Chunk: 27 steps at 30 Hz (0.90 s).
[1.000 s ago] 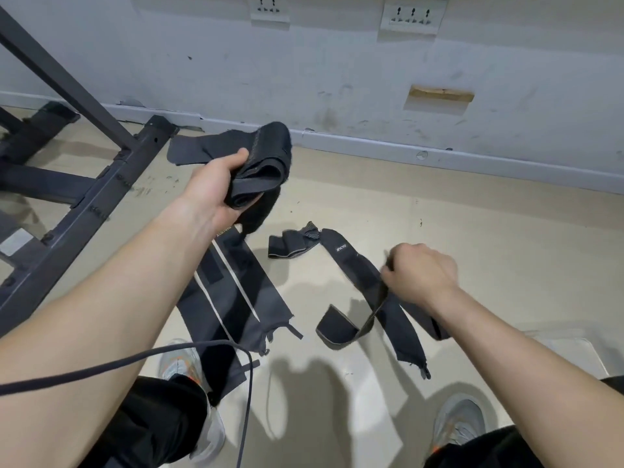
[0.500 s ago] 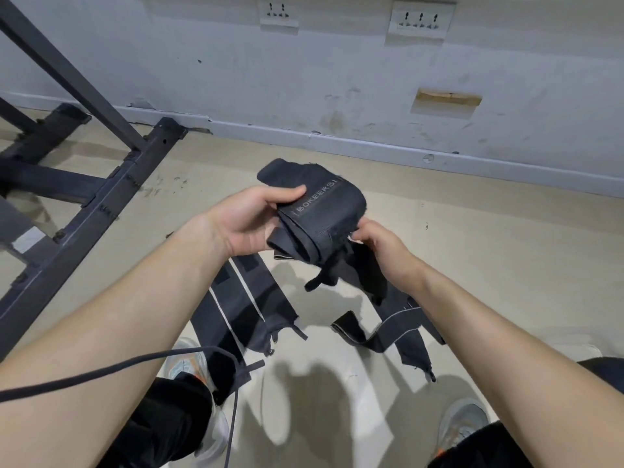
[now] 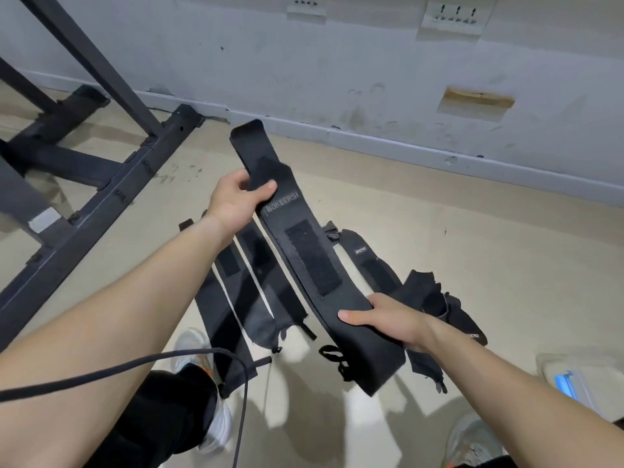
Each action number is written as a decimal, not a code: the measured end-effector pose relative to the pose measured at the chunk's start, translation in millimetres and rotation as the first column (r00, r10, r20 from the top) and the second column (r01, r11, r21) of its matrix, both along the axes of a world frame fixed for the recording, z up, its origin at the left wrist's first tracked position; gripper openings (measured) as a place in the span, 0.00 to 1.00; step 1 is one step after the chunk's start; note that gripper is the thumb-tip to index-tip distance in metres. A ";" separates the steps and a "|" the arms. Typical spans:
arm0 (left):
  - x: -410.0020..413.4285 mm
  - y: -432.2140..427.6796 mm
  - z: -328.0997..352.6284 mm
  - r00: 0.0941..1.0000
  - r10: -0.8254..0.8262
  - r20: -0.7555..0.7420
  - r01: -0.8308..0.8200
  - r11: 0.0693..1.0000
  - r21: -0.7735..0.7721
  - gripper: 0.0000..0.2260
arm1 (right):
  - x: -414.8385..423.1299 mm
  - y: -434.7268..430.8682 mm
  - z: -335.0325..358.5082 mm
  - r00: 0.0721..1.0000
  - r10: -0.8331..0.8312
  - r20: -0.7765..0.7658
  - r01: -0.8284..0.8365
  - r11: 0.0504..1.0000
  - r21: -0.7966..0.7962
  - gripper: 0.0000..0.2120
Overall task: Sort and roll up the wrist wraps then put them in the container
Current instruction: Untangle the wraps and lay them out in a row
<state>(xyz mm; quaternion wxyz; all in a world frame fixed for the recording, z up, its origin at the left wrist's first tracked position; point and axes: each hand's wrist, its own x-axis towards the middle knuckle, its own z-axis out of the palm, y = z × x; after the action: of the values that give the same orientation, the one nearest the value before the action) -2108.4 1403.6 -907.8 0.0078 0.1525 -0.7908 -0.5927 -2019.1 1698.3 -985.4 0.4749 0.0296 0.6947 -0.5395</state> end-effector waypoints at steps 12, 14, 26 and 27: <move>-98.8 -62.2 -168.1 0.943 0.301 0.145 -0.277 0.946 -0.167 0.13 | -44.0 -25.2 -139.1 0.978 0.024 0.207 -0.044 0.995 0.090 0.07; -127.5 -67.3 -190.6 0.925 0.346 0.158 -0.313 0.928 -0.202 0.19 | -66.3 -36.8 -155.6 0.983 0.035 0.179 -0.054 0.993 0.106 0.05; -124.3 -32.0 -299.3 0.945 0.235 0.229 -0.078 0.839 -0.538 0.20 | -154.5 -106.0 -259.1 0.999 0.017 0.051 -0.028 0.974 0.224 0.12; -103.8 -15.2 -306.6 0.964 0.121 0.238 0.040 0.816 -0.577 0.18 | -153.7 -105.7 -259.6 0.998 -0.010 0.066 -0.006 0.972 0.237 0.12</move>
<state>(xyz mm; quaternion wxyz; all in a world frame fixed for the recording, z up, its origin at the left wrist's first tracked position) -2212.2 1388.4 -1214.4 -0.0388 0.2374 -0.9233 -0.2994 -2172.7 1592.5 -1245.0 0.4901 0.1047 0.7378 -0.4521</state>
